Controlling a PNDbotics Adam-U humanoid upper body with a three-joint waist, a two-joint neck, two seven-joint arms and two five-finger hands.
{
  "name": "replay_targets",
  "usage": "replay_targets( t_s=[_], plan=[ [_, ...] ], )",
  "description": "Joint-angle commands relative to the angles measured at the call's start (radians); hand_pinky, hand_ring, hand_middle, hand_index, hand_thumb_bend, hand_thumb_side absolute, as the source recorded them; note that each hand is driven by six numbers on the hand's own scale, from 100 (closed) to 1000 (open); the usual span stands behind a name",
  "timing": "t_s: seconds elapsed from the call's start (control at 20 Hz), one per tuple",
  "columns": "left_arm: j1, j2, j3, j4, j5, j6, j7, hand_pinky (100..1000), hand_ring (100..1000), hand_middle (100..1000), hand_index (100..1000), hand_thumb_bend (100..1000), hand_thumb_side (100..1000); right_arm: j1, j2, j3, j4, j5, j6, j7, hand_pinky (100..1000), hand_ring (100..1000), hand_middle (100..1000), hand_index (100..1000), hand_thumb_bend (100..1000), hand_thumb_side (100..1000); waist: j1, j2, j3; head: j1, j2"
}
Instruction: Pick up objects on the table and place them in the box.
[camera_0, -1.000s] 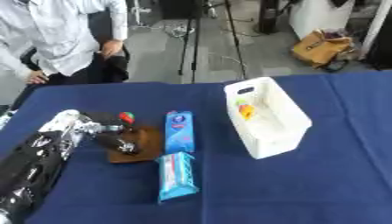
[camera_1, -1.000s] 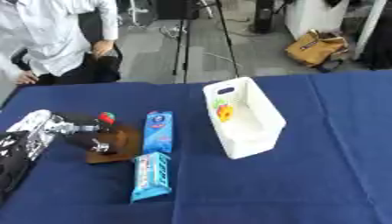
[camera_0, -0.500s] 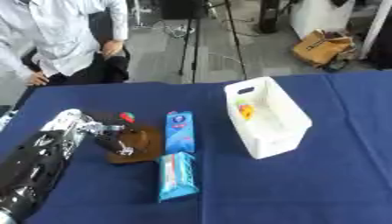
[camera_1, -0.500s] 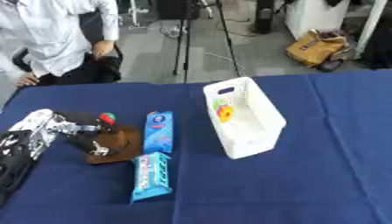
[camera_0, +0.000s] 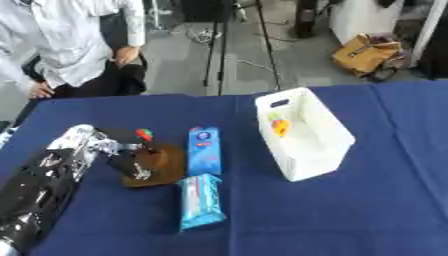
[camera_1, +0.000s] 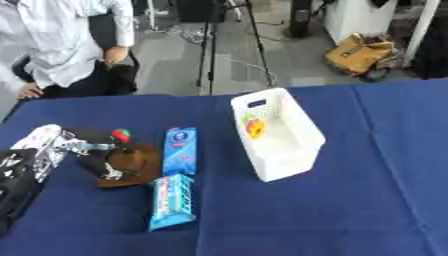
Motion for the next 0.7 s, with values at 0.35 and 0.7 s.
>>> replay_targets(
  t_s=[0.35, 0.7],
  plan=[
    [-0.007, -0.011, -0.005, 0.014, -0.01, 0.002, 0.011, 380, 554, 732, 1000, 338, 596, -0.01, -0.016, -0.019, -0.01, -0.01, 0.003, 0.0, 795, 802, 769, 663, 100, 830, -0.005, -0.01, -0.004, 0.006, -0.005],
    [-0.007, -0.018, -0.003, 0.021, -0.007, 0.013, 0.031, 269, 486, 665, 968, 324, 587, -0.009, -0.014, -0.02, -0.01, -0.008, 0.006, 0.0, 796, 802, 768, 663, 100, 817, -0.005, -0.01, -0.005, 0.008, -0.007]
  ],
)
